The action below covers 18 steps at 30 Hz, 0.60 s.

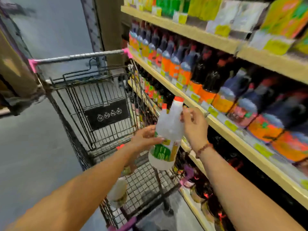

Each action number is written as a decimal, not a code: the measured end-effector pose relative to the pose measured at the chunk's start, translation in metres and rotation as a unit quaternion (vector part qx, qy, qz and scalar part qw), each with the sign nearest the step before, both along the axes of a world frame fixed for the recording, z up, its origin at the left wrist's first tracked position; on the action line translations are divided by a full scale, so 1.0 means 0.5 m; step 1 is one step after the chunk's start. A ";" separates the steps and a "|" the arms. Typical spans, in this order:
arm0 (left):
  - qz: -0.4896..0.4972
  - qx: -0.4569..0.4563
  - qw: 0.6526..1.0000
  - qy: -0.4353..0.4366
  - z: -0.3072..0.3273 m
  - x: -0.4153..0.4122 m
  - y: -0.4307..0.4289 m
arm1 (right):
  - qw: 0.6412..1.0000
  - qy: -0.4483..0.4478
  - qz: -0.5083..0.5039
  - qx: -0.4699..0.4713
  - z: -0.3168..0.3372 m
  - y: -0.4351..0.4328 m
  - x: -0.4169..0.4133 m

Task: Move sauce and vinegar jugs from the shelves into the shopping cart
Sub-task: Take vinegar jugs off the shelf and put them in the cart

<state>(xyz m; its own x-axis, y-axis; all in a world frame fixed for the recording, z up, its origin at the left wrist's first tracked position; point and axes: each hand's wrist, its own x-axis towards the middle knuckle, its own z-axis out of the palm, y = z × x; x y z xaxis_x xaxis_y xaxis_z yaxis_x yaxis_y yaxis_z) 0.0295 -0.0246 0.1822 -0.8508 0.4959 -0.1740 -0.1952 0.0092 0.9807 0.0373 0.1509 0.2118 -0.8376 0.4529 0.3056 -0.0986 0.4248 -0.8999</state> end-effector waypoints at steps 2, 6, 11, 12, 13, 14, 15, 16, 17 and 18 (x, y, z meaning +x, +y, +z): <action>-0.059 0.005 0.998 -0.018 0.009 0.006 0.038 | 0.999 -0.001 -0.053 -0.008 0.018 0.033 0.034; -0.141 0.026 0.989 -0.031 0.011 0.036 0.135 | 0.989 0.005 -0.144 0.023 0.043 0.111 0.113; -0.192 0.046 0.979 -0.052 0.014 0.112 0.265 | 0.973 0.008 -0.228 0.026 0.051 0.212 0.241; -0.217 0.045 0.974 -0.055 0.015 0.137 0.298 | 0.968 0.009 -0.251 0.020 0.053 0.237 0.282; -0.235 0.042 0.969 -0.057 0.016 0.160 0.323 | 0.964 0.012 -0.266 0.014 0.054 0.258 0.319; -0.250 0.040 0.966 -0.059 0.017 0.181 0.342 | 0.962 0.014 -0.272 0.004 0.054 0.273 0.351; -0.270 0.039 0.960 -0.062 0.017 0.210 0.367 | 0.959 0.014 -0.284 -0.011 0.056 0.288 0.394; -0.285 0.037 0.955 -0.067 0.016 0.240 0.390 | 0.956 0.013 -0.292 -0.029 0.060 0.298 0.437; -0.290 0.033 0.954 -0.073 0.014 0.267 0.410 | 0.953 0.011 -0.298 -0.047 0.057 0.306 0.477; -0.295 0.027 0.952 -0.079 0.013 0.297 0.431 | 0.948 0.009 -0.312 -0.064 0.054 0.312 0.521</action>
